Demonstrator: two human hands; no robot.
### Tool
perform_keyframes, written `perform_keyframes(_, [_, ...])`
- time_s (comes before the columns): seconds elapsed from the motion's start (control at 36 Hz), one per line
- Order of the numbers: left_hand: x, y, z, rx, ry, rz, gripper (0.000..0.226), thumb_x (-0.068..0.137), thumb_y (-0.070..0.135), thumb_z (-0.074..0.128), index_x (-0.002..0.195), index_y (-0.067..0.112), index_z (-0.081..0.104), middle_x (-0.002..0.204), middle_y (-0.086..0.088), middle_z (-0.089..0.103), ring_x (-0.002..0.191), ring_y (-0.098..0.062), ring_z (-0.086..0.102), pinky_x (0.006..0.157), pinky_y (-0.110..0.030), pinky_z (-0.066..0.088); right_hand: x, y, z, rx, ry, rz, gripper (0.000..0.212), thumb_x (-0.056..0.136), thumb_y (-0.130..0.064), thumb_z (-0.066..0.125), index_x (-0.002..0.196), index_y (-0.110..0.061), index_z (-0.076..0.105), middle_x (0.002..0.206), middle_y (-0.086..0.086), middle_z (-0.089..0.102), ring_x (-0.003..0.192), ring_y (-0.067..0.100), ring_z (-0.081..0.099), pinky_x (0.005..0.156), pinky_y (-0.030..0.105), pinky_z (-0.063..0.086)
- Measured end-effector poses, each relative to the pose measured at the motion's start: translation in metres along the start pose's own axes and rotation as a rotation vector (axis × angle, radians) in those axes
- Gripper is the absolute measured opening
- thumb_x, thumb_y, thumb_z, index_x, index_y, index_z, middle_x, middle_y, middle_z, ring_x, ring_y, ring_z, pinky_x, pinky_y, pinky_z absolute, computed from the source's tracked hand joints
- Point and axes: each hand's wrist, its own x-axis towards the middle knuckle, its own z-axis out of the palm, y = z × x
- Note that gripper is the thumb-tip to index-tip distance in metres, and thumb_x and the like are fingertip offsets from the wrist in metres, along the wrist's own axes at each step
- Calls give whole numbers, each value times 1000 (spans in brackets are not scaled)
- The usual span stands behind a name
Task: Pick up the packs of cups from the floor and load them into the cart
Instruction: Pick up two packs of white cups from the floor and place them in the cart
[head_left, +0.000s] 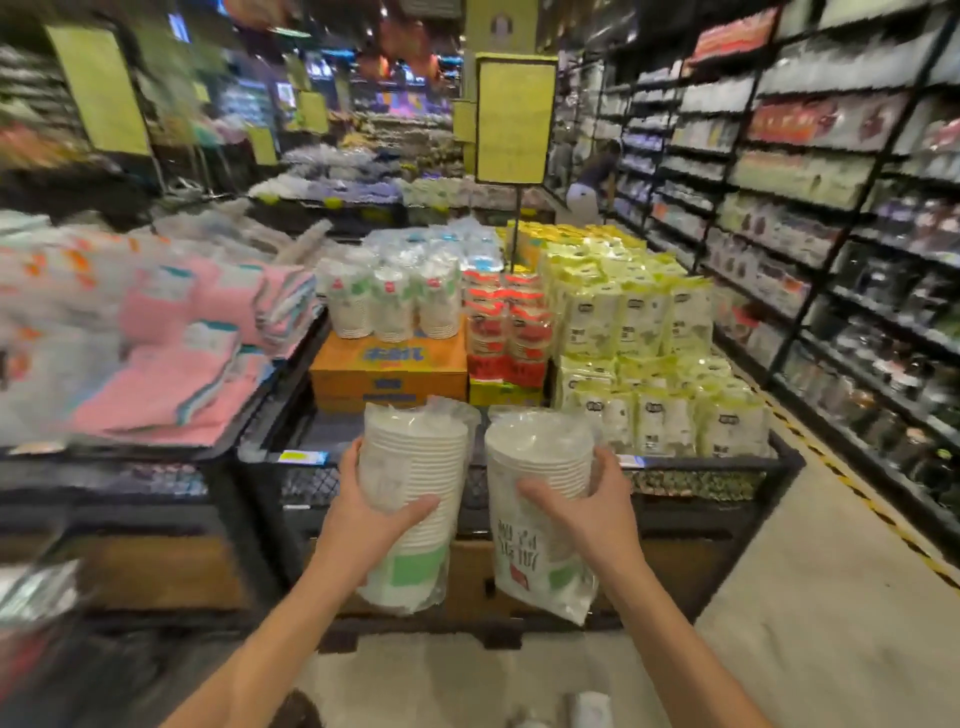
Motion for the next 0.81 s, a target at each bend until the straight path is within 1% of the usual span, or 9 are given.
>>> perform_keyframes(0.06, [-9,-4,-38,-29,87,-18,121,58,44,95,151,43,18,142,9,48,129,-18,51,108,-44,43,-9,-19,35,5,-76,-44,112,48,-72,93,140,-42,39,139,-8,55,128,16,56,105,47,52])
perform_keyframes(0.14, [-21,-12,-101,-49,185,-43,129,50,56,93,153,39,18,143,11,45,130,-16,48,109,-46,42,-30,-52,92,25,-192,-111,90,60,-53,96,130,-42,40,126,-16,59,116,9,61,91,30,51])
perform_keyframes(0.28, [-38,-35,-204,-59,352,-49,130,40,68,91,149,39,27,143,9,52,127,-14,55,106,-47,47,-59,-92,192,78,-353,-191,87,49,-67,94,120,-52,47,124,-22,62,112,3,63,96,39,55])
perform_keyframes(0.33, [-43,-46,-245,-41,424,-31,125,41,65,91,148,37,30,141,7,53,126,-13,55,106,-44,47,-70,-110,235,95,-411,-209,81,51,-62,95,116,-50,48,122,-21,62,109,0,63,93,36,55])
perform_keyframes(0.5, [-49,-79,-365,-21,601,-18,115,46,60,91,142,40,31,138,11,52,124,-13,54,106,-42,46,-100,-154,366,114,-560,-232,90,56,-50,94,129,-38,42,120,-24,59,104,-7,60,89,32,52])
perform_keyframes(0.58, [-54,-95,-417,-76,660,-29,112,47,57,92,138,46,29,136,14,52,123,-11,56,105,-42,48,-115,-168,427,122,-613,-239,85,64,-37,96,132,-35,45,121,-23,61,106,-3,63,96,40,56])
perform_keyframes(0.69, [-62,-114,-473,-85,753,-45,104,49,57,93,131,53,28,131,21,52,120,-7,57,105,-38,46,-133,-180,496,166,-681,-247,81,65,-34,98,128,-46,49,125,-23,64,112,-2,64,100,40,55])
perform_keyframes(0.75, [-65,-121,-495,-70,796,-50,108,54,47,94,137,49,26,128,25,51,117,-5,56,105,-37,45,-140,-184,525,173,-733,-249,80,63,-36,98,126,-51,51,127,-21,65,114,1,65,99,38,54])
perform_keyframes(0.81, [-64,-131,-516,-73,832,-84,116,54,48,94,146,43,24,132,19,50,121,-9,54,107,-40,45,-144,-188,552,159,-774,-256,87,63,-38,98,136,-39,51,129,-19,65,113,-1,64,96,33,54])
